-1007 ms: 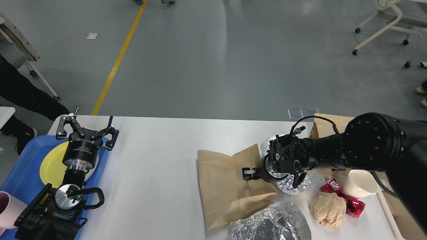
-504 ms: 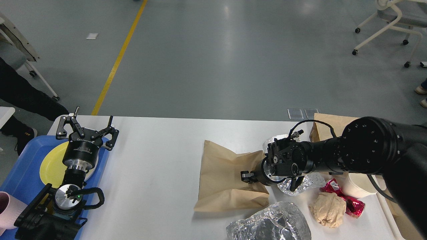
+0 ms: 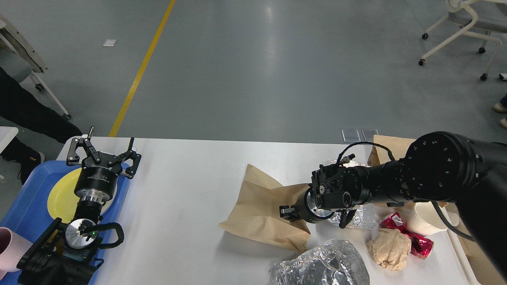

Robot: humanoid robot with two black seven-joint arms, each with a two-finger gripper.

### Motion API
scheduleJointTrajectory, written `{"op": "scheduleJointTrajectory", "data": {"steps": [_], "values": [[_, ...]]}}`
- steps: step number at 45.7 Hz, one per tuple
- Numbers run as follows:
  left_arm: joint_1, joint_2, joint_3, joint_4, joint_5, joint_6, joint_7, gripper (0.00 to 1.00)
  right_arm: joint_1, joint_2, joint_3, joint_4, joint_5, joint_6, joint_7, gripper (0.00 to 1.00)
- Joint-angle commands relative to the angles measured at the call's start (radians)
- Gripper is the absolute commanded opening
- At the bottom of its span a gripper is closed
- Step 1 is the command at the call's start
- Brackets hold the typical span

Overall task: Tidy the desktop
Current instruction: 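Grasp the flat brown paper bag with the right gripper, then lift the brown paper bag and carry it into the white bin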

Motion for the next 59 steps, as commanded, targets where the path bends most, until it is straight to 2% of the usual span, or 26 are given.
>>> {"op": "scheduleJointTrajectory", "data": {"steps": [1,10,18,26,33,41,42,47,55,59], "values": [[0.0,0.0,0.0,0.0,0.0,-0.001,0.0,0.96,0.016,0.001,0.015,0.003,0.039,0.009,0.0,0.0],[0.0,0.0,0.0,0.0,0.0,-0.001,0.0,0.96,0.088,-0.017,0.008,0.065,0.101,0.027,-0.001,0.0],[0.0,0.0,0.0,0.0,0.0,-0.001,0.0,0.96,0.186,-0.068,0.008,0.086,0.188,0.199,-0.003,0.0],[0.0,0.0,0.0,0.002,0.0,0.0,0.0,0.96,0.331,-0.133,0.0,0.161,0.226,0.285,-0.003,0.0],[0.0,0.0,0.0,0.0,0.0,0.0,0.0,0.96,0.493,-0.186,-0.043,0.226,0.228,0.435,-0.001,0.0],[0.0,0.0,0.0,0.002,0.0,-0.001,0.0,0.96,0.714,-0.276,-0.135,0.321,0.228,0.492,-0.001,0.0],[0.0,0.0,0.0,0.0,0.0,0.0,0.0,0.96,0.783,-0.296,-0.173,0.342,0.226,0.524,-0.001,0.0],[0.002,0.0,0.0,0.002,0.0,0.0,0.0,0.96,0.9,-0.33,-0.236,0.365,0.226,0.616,0.002,0.0],[0.002,0.0,0.0,0.0,0.0,0.0,0.0,0.96,0.964,-0.342,-0.345,0.43,0.236,0.596,0.017,0.0],[0.0,0.0,0.0,0.002,0.0,0.0,0.0,0.96,0.977,-0.338,-0.409,0.442,0.277,0.567,0.06,0.0]]}}
